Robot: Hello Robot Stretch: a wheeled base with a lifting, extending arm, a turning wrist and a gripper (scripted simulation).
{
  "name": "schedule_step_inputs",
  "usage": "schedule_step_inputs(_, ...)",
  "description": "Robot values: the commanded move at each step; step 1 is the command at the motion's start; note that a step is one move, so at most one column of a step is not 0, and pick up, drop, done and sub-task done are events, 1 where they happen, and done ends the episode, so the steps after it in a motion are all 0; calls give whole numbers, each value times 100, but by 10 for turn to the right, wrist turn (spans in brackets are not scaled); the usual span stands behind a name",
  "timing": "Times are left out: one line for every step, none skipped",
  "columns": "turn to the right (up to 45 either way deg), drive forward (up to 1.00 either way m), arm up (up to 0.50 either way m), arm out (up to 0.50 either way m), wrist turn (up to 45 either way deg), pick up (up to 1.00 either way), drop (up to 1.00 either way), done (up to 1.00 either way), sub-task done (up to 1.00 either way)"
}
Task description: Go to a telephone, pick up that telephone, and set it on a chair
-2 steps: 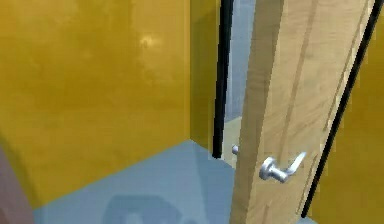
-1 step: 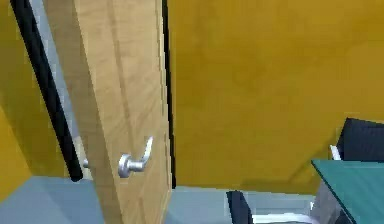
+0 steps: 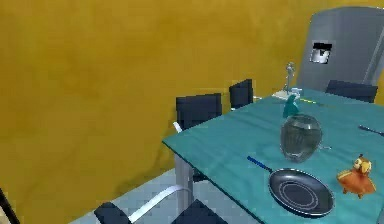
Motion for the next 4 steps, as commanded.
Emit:
schedule_step_inputs(450, 0, 0, 0, 0, 0, 0, 0, 0)
schedule_step_inputs(30, 0, 0, 0, 0, 0, 0, 0, 0)
schedule_step_inputs(-450, 0, 0, 0, 0, 0, 0, 0, 0)
schedule_step_inputs(-450, 0, 0, 0, 0, 0, 0, 0, 0)
